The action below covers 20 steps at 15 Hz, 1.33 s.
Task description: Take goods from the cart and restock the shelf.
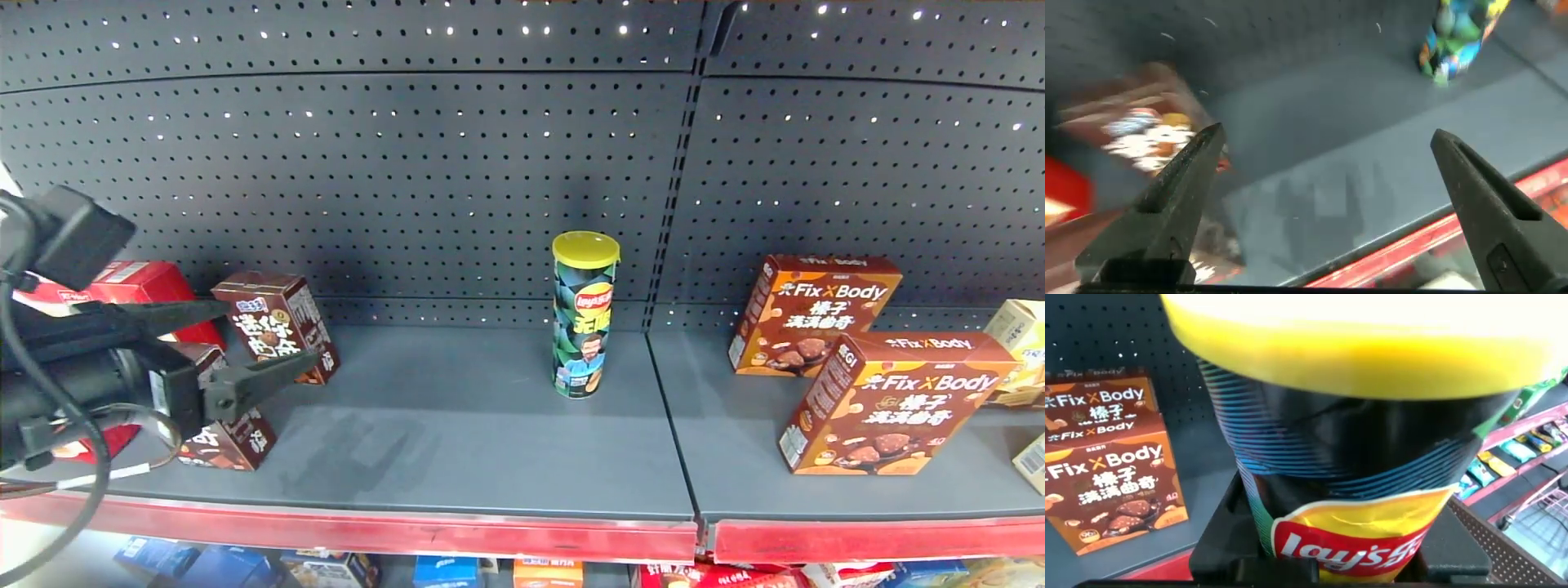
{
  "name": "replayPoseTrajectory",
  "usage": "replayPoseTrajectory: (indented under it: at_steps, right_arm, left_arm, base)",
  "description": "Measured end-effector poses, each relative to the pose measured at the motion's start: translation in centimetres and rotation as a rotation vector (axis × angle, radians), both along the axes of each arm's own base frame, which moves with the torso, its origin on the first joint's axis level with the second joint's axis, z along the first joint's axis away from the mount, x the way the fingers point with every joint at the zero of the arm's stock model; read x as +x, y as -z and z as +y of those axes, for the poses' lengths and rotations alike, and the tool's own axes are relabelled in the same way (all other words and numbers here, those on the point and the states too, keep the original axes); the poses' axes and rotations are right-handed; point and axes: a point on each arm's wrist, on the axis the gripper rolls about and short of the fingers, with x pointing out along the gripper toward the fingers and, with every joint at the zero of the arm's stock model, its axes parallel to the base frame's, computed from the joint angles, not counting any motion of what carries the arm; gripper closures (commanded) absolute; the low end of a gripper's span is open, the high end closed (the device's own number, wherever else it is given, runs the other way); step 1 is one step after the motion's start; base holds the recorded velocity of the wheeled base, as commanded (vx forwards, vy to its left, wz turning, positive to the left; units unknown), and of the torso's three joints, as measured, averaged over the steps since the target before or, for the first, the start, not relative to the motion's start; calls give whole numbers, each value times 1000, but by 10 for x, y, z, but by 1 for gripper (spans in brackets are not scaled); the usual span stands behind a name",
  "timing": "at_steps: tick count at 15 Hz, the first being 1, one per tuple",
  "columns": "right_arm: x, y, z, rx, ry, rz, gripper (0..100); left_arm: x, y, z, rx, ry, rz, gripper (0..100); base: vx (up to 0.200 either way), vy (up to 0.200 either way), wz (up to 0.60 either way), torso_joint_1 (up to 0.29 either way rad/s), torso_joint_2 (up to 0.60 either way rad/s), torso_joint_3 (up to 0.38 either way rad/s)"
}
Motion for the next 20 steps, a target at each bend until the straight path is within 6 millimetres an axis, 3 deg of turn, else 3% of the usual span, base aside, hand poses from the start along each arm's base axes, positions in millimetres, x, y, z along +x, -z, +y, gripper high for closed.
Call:
replayPoseTrajectory:
  at_steps: [4, 8, 14, 20]
  right_arm:
    - [1, 2, 0, -3, -2, 7, 100]
    - [4, 1, -1, -41, 6, 42, 100]
    - [5, 5, -1, -57, 12, 69, 100]
    - [7, 8, -1, -58, 13, 81, 100]
  left_arm:
    - [29, 26, -20, -77, 134, 97, 0]
    - [58, 35, -50, -274, 250, 110, 0]
    - [106, 38, -80, -278, 298, 109, 0]
    - [134, 51, -114, -267, 364, 118, 0]
  base:
    - [0, 0, 0, 0, 0, 0]
    - [0, 0, 0, 0, 0, 0]
    - [0, 0, 0, 0, 0, 0]
    - [0, 0, 0, 0, 0, 0]
